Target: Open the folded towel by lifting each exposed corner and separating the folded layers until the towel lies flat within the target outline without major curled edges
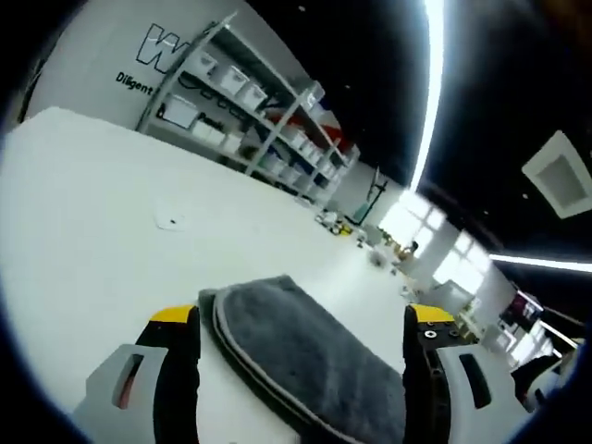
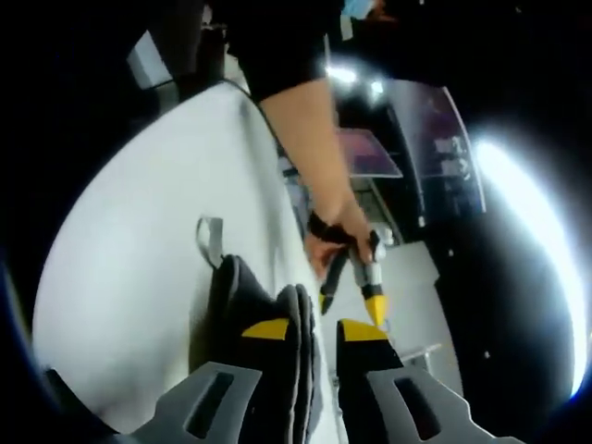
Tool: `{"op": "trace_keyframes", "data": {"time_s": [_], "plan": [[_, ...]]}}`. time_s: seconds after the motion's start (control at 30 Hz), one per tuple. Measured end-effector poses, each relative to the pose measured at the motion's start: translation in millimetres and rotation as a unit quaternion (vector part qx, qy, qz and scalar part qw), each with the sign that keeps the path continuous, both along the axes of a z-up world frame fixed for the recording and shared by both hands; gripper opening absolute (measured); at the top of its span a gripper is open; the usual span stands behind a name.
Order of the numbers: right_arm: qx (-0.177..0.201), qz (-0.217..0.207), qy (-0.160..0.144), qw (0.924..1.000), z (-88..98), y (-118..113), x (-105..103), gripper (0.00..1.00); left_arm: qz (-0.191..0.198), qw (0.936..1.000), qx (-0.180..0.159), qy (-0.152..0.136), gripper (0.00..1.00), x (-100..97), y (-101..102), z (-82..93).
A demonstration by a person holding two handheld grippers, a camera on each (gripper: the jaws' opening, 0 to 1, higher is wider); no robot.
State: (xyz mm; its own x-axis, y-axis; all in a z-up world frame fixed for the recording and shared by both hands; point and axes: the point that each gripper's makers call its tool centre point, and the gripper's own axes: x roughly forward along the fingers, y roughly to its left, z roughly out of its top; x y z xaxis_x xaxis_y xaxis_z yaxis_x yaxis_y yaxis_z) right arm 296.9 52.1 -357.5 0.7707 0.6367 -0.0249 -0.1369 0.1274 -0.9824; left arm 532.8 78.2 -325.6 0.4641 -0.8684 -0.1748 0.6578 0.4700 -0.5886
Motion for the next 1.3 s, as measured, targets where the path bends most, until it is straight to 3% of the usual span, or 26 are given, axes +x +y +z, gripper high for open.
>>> {"op": "trace_keyframes", "data": {"time_s": [0.17, 0.3, 0.4, 0.6, 0.8, 0.93, 1.03, 1.07, 1.13, 1.3], "plan": [[-0.002, 0.000, 0.005, 1.0000, -1.7, 2.7, 1.0, 0.13, 0.013, 0.9997, 0.006, 0.021, 0.82, 16.0, 1.5, -13.3], [-0.023, 0.014, 0.008, 0.9996, -7.3, 10.4, -0.2, 0.12, -0.001, 0.9991, 0.021, 0.038, 0.82, 14.6, -2.4, -27.4], [-0.027, 0.016, 0.016, 0.9994, -10.0, 12.7, -0.1, 0.01, -0.007, 0.9986, 0.023, 0.047, 0.79, 15.7, -5.7, -31.8], [-0.018, 0.013, 0.030, 0.9993, -11.3, 10.5, 0.3, 0.00, -0.012, 0.9974, 0.028, 0.065, 0.68, 24.6, -10.7, -39.6], [-0.009, 0.010, 0.031, 0.9994, -8.1, 7.0, -0.6, 0.00, -0.015, 0.9957, 0.065, 0.064, 0.44, 29.1, -11.3, -55.9], [-0.005, 0.009, 0.033, 0.9994, -7.4, 6.7, -0.7, 0.00, -0.006, 0.9951, 0.060, 0.079, 0.29, 31.5, -10.2, -59.8], [0.002, 0.007, 0.036, 0.9993, -6.8, 6.2, -0.9, 0.00, -0.005, 0.9952, 0.060, 0.077, 0.24, 32.5, -10.2, -59.9], [0.004, 0.006, 0.038, 0.9993, -6.9, 6.0, -1.0, 0.00, -0.005, 0.9951, 0.075, 0.064, 0.20, 33.4, -9.3, -61.9], [0.009, 0.004, 0.038, 0.9992, -6.5, 5.4, -1.2, 0.00, -0.003, 0.9935, 0.107, 0.037, 0.04, 34.3, -6.5, -63.9], [0.017, 0.000, 0.041, 0.9990, -6.2, 3.4, -1.8, 0.00, -0.008, 0.9943, 0.102, 0.030, 0.03, 32.8, -9.1, -54.3]]}}
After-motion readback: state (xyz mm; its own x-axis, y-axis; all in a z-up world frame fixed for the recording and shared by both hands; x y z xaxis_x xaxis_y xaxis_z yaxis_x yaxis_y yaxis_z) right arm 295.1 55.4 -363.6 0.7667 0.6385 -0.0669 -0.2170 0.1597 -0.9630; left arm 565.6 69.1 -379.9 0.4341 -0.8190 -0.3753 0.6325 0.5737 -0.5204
